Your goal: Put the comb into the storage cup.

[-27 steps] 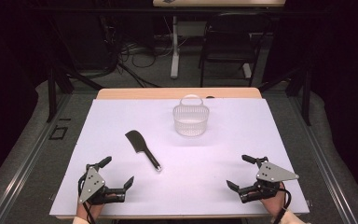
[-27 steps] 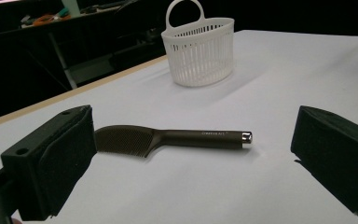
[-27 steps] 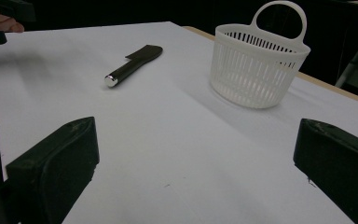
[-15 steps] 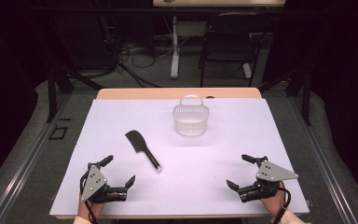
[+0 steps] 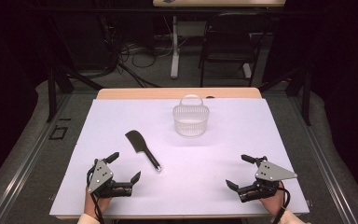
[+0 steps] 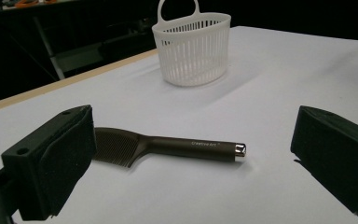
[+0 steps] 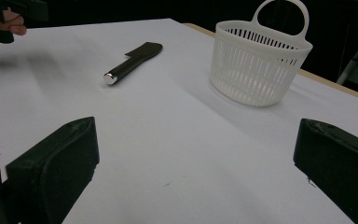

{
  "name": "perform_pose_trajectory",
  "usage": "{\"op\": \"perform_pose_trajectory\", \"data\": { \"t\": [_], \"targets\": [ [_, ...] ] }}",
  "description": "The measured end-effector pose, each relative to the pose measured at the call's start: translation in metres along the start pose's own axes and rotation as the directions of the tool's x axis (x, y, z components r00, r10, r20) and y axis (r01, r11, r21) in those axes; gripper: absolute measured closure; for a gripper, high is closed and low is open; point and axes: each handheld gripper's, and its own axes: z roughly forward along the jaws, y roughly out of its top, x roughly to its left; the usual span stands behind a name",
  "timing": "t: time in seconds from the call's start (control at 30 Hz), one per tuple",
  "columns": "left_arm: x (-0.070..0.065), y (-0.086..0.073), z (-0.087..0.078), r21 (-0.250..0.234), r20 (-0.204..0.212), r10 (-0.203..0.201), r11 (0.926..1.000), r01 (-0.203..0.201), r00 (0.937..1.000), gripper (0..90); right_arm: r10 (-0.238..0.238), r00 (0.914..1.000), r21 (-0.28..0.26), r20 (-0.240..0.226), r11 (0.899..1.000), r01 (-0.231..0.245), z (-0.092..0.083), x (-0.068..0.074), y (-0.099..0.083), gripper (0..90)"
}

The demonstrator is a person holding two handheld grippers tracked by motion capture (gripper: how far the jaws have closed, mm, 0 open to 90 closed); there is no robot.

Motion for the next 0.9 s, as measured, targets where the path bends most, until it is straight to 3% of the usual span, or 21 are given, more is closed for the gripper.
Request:
{"op": "perform_pose_trajectory", "data": {
  "t": [0.2, 0.5, 0.9],
  "targets": [
    [-0.003, 0.004, 0.012, 0.015, 0.019, 0.005, 0.9999, -0.005, 0.9998, 0.2, 0.001, 1.0000, 0.005, 0.002, 1.000, -0.001, 0.001, -0.001, 0.000, 0.0],
    [-0.006, 0.010, 0.030, 0.028, 0.012, -0.018, 0.9994, 0.018, 0.9998, 0.1, 0.002, 1.0000, 0.006, -0.001, 1.000, -0.002, 0.001, 0.000, 0.000, 0.0],
    [-0.012, 0.019, 0.056, 0.081, 0.037, -0.030, 0.9963, 0.027, 0.9989, 0.0, 0.002, 1.0000, 0.012, -0.003, 1.000, -0.002, 0.002, 0.000, -0.001, 0.0]
  ]
}}
